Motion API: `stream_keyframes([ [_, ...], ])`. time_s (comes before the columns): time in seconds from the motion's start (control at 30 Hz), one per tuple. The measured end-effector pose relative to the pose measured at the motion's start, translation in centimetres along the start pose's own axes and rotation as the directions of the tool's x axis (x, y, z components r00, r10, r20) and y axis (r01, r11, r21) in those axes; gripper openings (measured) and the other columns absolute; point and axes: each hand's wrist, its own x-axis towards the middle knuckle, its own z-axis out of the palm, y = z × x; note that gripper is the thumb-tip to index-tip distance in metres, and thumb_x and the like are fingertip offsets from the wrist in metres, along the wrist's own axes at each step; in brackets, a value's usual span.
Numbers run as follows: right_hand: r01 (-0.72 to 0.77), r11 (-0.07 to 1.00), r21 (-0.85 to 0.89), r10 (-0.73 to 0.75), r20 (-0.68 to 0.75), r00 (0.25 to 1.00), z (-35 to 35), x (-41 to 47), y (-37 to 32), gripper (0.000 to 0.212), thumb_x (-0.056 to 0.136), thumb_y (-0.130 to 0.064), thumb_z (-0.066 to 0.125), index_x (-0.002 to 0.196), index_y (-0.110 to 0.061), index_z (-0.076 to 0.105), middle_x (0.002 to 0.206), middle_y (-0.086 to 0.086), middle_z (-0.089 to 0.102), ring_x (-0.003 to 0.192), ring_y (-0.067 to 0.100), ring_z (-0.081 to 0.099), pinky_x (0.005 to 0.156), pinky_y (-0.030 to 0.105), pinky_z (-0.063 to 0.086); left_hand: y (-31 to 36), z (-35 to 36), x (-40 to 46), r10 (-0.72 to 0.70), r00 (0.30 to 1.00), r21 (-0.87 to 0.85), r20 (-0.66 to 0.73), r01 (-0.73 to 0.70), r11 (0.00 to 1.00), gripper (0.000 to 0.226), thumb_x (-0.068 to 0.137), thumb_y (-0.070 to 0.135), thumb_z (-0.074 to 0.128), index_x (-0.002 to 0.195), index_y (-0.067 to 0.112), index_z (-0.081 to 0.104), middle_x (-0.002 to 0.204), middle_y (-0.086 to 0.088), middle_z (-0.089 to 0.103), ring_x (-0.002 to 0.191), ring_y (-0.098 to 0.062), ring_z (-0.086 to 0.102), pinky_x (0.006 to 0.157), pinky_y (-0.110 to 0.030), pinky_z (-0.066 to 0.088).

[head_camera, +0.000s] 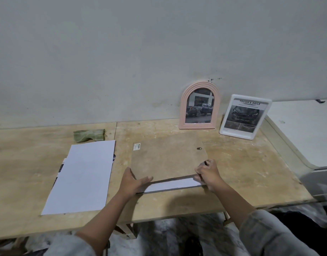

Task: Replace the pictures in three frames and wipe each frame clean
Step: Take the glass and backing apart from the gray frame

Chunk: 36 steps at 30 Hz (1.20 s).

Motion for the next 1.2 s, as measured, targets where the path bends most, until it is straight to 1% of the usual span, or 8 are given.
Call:
stream_keyframes([
  [0.1, 0.035, 0.996, -0.083, -0.034, 0.008, 0.999, -0.5, -0.3, -0.2, 0.079, 0.084, 0.010, 0.057, 0.142, -0.027, 0.017, 0.107, 0.005, 0.052, 0.096, 0.025, 0.058, 0.081, 0.041, 0.056, 0.9, -0.9, 0.7, -0.098, 0.994, -0.088, -0.050, 0.093, 0.992, 0.070, 0.068, 0.019, 0.083, 0.128, 0.006, 0.048, 0.120, -0.005, 0.058, 0.110, -0.030, 0.057, 0.091, -0.044, 0.050],
  [0.23, 0.016, 0.992, -0.128, -0.024, -0.063, 0.998, -2.4, -0.1, -0.6, 0.065, 0.078, 0.014, 0.060, 0.132, -0.012, 0.034, 0.093, 0.008, 0.057, 0.088, 0.032, 0.063, 0.074, 0.044, 0.055, 3.0, -0.7, 1.0, -0.088, 0.994, -0.184, -0.066, 0.075, 0.980, 0.047, 0.057, 0.001, 0.053, 0.103, 0.001, 0.063, 0.076, -0.013, 0.063, 0.064, -0.025, 0.056, 0.059, -0.031, 0.045],
  [0.37, 0.031, 0.999, -0.038, -0.041, -0.322, 0.946, -5.0, 0.8, -1.2, 0.012, 0.077, 0.001, 0.069, 0.087, -0.004, 0.063, 0.091, 0.024, 0.066, 0.069, 0.026, 0.062, 0.066, 0.034, 0.050, 4.6, 2.0, 0.6, -0.050, 0.998, -0.152, -0.048, 0.042, 0.987, 0.043, 0.050, 0.008, 0.053, 0.092, 0.013, 0.060, 0.086, -0.011, 0.065, 0.073, -0.027, 0.059, 0.064, -0.034, 0.048],
  [0.47, 0.013, 0.993, -0.120, -0.069, -0.477, 0.876, -8.6, 2.2, -1.4, 0.028, 0.071, -0.015, 0.068, 0.099, -0.008, 0.065, 0.102, 0.013, 0.064, 0.090, 0.026, 0.062, 0.071, 0.026, 0.041, 5.3, 5.4, 0.4, -0.039, 0.999, -0.067, 0.038, 0.042, 0.997, 0.034, 0.064, -0.002, 0.063, 0.097, 0.005, 0.057, 0.089, -0.009, 0.066, 0.082, -0.023, 0.063, 0.064, -0.028, 0.049],
  [0.67, -0.154, 0.934, -0.323, -0.058, -0.561, 0.826, -18.4, 3.0, -2.2, 0.010, 0.076, -0.001, 0.059, 0.084, 0.005, 0.062, 0.082, 0.017, 0.062, 0.064, 0.029, 0.055, 0.049, 0.025, 0.041, 7.0, 15.0, -0.8, -0.097, 0.981, 0.016, 0.168, 0.096, 0.995, 0.032, 0.069, -0.010, 0.062, 0.083, 0.013, 0.044, 0.077, -0.004, 0.048, 0.071, -0.019, 0.050, 0.050, -0.025, 0.036],
  [0.83, -0.176, 0.860, -0.480, -0.106, -0.504, 0.857, -25.1, 4.4, -2.1, 0.023, 0.071, -0.004, 0.057, 0.093, 0.003, 0.061, 0.091, 0.020, 0.064, 0.081, 0.035, 0.061, 0.056, 0.028, 0.046, 8.2, 22.0, -2.2, -0.180, 0.944, 0.080, 0.278, 0.164, 0.983, 0.027, 0.066, -0.008, 0.063, 0.072, 0.011, 0.044, 0.068, -0.008, 0.048, 0.062, -0.019, 0.049, 0.051, -0.025, 0.036],
  [1.03, -0.153, 0.802, -0.577, -0.103, -0.386, 0.917, -29.1, 7.8, -0.7, 0.034, 0.076, -0.012, 0.060, 0.106, 0.005, 0.059, 0.106, 0.022, 0.062, 0.100, 0.038, 0.059, 0.077, 0.034, 0.046, 8.3, 26.2, -2.3, -0.227, 0.950, 0.075, 0.215, 0.216, 0.974, 0.041, 0.071, -0.005, 0.063, 0.108, 0.003, 0.046, 0.102, -0.022, 0.060, 0.084, -0.027, 0.059, 0.061, -0.032, 0.046],
  [1.2, -0.088, 0.775, -0.625, -0.140, -0.306, 0.942, -29.6, 10.5, -0.1, 0.045, 0.081, -0.017, 0.059, 0.120, 0.003, 0.052, 0.122, 0.021, 0.056, 0.113, 0.037, 0.052, 0.090, 0.036, 0.044, 9.0, 28.0, -2.9, -0.235, 0.963, 0.111, 0.130, 0.221, 0.969, 0.042, 0.074, -0.007, 0.065, 0.106, 0.004, 0.040, 0.094, -0.016, 0.053, 0.075, -0.022, 0.054, 0.038, -0.017, 0.045],
])
